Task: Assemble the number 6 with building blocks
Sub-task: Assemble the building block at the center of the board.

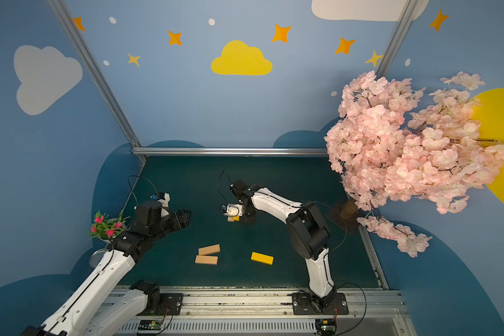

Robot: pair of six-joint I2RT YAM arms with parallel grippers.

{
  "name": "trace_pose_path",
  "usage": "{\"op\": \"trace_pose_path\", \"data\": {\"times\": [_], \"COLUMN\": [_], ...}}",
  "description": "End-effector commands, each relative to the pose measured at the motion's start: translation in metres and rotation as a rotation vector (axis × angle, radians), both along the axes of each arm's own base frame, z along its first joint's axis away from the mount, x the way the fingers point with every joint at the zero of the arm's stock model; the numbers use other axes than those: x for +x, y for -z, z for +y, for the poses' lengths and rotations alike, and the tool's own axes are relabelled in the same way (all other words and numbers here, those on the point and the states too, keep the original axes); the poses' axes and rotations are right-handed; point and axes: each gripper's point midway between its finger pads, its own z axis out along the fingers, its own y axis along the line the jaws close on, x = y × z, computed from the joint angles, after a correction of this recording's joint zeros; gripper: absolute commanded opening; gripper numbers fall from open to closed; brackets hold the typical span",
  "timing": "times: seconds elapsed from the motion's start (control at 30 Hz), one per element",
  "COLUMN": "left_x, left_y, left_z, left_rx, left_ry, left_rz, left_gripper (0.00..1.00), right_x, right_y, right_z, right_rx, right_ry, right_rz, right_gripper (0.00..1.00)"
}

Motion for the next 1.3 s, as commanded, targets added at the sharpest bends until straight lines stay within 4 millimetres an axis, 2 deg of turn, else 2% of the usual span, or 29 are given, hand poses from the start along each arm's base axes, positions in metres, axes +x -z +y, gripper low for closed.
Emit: {"op": "trace_pose_path", "data": {"times": [0.0,0.63,1.27], "left_x": [-0.005,-0.007,-0.007], "left_y": [0.006,0.010,0.011], "left_z": [0.003,0.006,0.007], "left_rx": [0.021,0.026,0.027], "left_ry": [0.003,-0.006,-0.013], "left_rz": [0.015,0.021,0.019], "left_gripper": [0.81,0.81,0.82], "right_x": [-0.009,-0.007,-0.002], "right_y": [0.004,0.023,0.030], "right_z": [-0.004,0.001,0.004], "right_rx": [-0.047,-0.081,-0.098], "right_ry": [-0.038,-0.056,-0.051], "right_rz": [0.039,0.074,0.086], "right_gripper": [0.03,0.02,0.01]}}
